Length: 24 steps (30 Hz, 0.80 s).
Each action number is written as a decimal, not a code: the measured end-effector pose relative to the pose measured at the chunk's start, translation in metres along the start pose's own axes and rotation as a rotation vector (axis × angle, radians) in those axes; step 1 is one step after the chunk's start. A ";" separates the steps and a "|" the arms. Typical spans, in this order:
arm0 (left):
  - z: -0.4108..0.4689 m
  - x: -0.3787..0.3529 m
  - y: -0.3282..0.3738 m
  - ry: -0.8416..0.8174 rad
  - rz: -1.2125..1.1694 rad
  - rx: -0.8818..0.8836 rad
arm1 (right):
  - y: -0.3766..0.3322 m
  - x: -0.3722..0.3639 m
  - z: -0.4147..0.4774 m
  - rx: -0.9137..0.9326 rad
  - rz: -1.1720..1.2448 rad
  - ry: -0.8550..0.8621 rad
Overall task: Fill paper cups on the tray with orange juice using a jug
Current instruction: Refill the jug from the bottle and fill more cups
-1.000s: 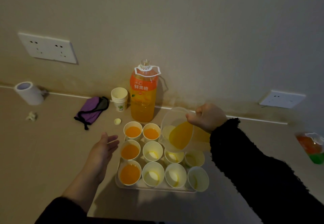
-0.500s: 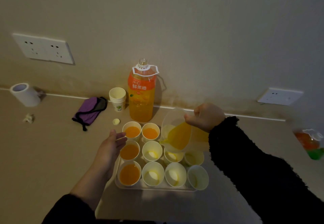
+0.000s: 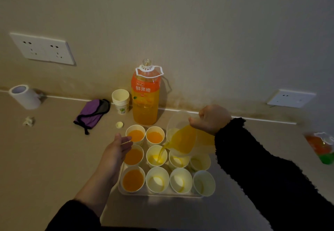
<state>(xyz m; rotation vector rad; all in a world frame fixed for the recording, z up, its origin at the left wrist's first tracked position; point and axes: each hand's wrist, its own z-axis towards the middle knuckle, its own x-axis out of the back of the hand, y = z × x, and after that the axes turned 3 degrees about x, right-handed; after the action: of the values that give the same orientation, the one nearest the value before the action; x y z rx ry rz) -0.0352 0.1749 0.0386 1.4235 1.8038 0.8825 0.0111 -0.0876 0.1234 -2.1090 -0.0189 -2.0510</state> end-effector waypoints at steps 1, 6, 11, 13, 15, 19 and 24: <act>0.000 0.000 0.000 -0.002 -0.006 0.003 | 0.000 0.000 0.001 0.006 0.000 -0.001; -0.001 -0.002 0.000 -0.004 -0.016 0.006 | -0.001 0.002 0.003 0.019 -0.029 -0.023; -0.003 -0.002 0.001 -0.008 -0.014 -0.001 | 0.000 0.001 0.004 0.042 -0.039 -0.012; -0.003 -0.001 0.001 -0.014 -0.013 -0.001 | 0.000 0.001 0.005 0.038 -0.045 -0.013; -0.002 -0.001 0.000 -0.018 -0.010 0.001 | -0.001 0.002 0.005 0.030 -0.056 -0.022; -0.001 -0.002 -0.001 -0.015 0.005 -0.001 | -0.002 0.002 0.006 0.021 -0.063 -0.027; -0.001 0.000 -0.002 -0.015 0.010 0.009 | -0.003 0.000 0.008 0.021 -0.074 -0.016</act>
<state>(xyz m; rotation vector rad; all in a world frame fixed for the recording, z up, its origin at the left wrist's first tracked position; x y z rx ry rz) -0.0367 0.1746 0.0372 1.4425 1.7935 0.8679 0.0181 -0.0831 0.1240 -2.1434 -0.1220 -2.0652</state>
